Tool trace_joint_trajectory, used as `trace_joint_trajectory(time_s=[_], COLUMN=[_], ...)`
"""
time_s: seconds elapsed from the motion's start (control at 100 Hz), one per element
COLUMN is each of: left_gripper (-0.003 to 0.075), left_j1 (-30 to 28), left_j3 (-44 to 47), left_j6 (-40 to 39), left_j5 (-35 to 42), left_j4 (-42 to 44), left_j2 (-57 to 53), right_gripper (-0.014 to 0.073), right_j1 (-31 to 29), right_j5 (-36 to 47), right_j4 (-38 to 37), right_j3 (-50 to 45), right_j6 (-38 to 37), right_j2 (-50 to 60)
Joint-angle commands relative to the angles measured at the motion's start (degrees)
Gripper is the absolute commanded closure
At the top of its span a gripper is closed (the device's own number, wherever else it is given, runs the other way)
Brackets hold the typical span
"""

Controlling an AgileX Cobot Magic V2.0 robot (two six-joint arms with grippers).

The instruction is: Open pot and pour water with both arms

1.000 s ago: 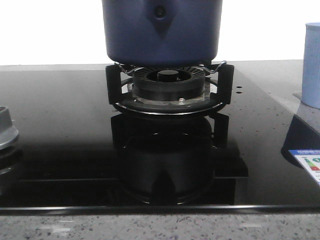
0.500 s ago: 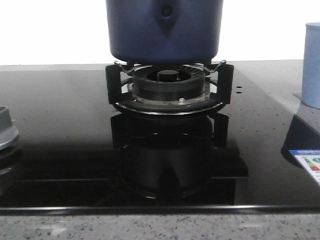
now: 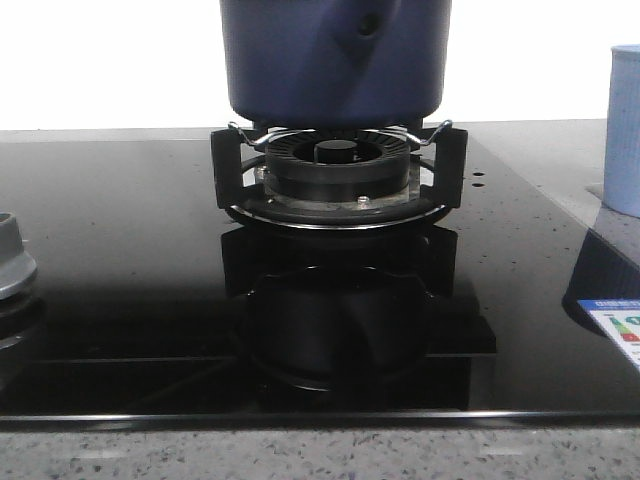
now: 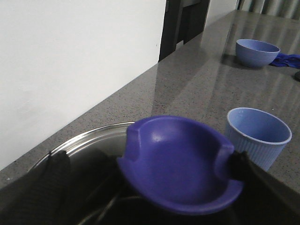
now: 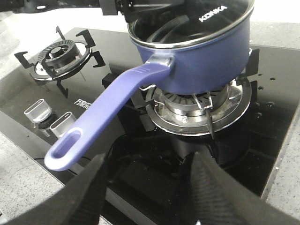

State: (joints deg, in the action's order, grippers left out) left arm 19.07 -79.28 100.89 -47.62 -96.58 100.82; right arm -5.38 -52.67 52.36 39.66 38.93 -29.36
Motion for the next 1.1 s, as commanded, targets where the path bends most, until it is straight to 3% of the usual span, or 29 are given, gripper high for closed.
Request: trace_joint_trajectory(time_s=[0.0,0.26,0.69,1.09], left_gripper=[0.0132,0.0151,0.0437,0.0447], left_j1=[-0.1,-0.1,1.2,-1.1], left_j3=[-1.9,-1.9,-1.9,-6.6], left_j6=[-0.3,-0.6,-0.6,-2.5], left_j5=[-2.3,-6.1,-5.5,-6.9], left_j4=[-4.2,-4.4,-4.8,-8.3], left_j2=[-2.6,-2.6,-2.6,-6.5], right_gripper=[0.0235,0.0235,0.0235,0.0235], right_j1=[-0.1,-0.1,-0.1,-0.1], right_j5=[3.1,3.7,3.8,4.6], right_j4=[2.2,2.2,2.0,2.0], right_j3=[2.0,2.0,2.0,2.0], right_j6=[0.8,0.8,0.8,0.8], right_j2=[-0.8,-0.8,-0.8,-0.8])
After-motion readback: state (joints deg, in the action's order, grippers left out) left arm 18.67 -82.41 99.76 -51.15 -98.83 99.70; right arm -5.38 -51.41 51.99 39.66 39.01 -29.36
